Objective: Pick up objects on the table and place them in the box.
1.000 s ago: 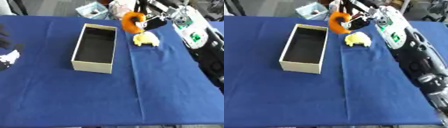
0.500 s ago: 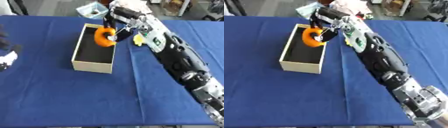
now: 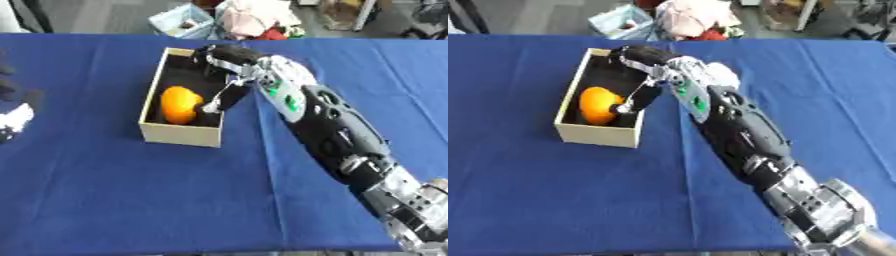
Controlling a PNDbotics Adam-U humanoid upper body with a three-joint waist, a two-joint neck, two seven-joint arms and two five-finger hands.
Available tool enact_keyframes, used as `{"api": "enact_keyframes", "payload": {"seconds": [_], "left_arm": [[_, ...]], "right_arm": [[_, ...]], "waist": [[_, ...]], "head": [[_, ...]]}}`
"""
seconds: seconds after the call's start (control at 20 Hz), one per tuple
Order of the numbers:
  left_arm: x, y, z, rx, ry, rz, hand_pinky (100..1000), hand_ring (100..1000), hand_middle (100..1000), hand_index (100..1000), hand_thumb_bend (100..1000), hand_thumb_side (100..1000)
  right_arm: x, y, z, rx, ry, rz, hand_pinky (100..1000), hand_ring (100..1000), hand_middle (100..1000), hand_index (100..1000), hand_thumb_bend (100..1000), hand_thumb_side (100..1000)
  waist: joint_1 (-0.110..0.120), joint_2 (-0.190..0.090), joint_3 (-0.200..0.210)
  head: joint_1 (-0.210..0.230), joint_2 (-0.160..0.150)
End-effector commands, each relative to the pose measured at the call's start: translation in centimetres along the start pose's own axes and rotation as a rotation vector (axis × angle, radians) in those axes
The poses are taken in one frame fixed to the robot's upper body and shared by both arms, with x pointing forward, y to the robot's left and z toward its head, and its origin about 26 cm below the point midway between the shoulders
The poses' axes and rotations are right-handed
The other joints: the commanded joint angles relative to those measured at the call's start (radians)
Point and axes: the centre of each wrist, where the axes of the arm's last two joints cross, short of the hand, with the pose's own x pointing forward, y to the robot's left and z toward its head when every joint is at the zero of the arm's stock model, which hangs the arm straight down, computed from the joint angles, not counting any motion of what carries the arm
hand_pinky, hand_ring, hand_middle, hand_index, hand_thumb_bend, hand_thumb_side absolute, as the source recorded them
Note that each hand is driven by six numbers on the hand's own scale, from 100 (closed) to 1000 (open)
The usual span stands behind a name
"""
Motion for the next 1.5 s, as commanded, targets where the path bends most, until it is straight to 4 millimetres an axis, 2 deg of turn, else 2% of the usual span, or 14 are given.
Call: {"api": "enact_keyframes", "payload": {"seconds": [0.05,0.3,0.5,0.7,0.95,1.5], "left_arm": [[0.7,0.7,-0.3,0.006,-0.025,-0.014,545,570,602,800,433,114],[0.6,0.7,-0.3,0.006,-0.021,-0.017,545,570,602,800,437,116],[0.7,0.7,-0.3,0.003,-0.023,-0.018,545,570,602,800,437,116],[0.7,0.7,-0.4,0.000,-0.025,-0.018,545,571,603,800,438,116],[0.8,0.7,-0.5,-0.003,-0.031,-0.017,545,571,603,800,438,116],[0.9,0.6,-0.5,-0.003,-0.035,-0.016,545,571,604,800,437,115]], "right_arm": [[-1.0,-3.8,1.7,-0.054,0.023,0.049,698,710,820,880,478,315],[-3.3,-6.4,4.5,-0.113,0.132,0.069,694,700,796,869,454,263],[-5.9,-6.6,6.7,-0.146,0.268,0.048,696,703,804,870,451,237],[-8.6,-5.2,8.3,-0.161,0.412,0.012,697,707,817,872,454,215],[-10.8,-3.1,9.4,-0.153,0.544,-0.015,699,712,822,875,466,208],[-12.3,0.4,10.1,-0.074,0.662,-0.081,708,725,824,875,465,216]], "waist": [[0.005,-0.017,-0.004],[0.003,-0.018,-0.009],[0.002,-0.018,-0.009],[0.001,-0.017,-0.004],[0.001,-0.011,0.004],[0.004,-0.006,0.014]], "head": [[0.001,-0.008],[0.004,-0.010],[0.000,-0.015],[-0.010,-0.020],[-0.016,-0.027],[-0.021,-0.032]]}}
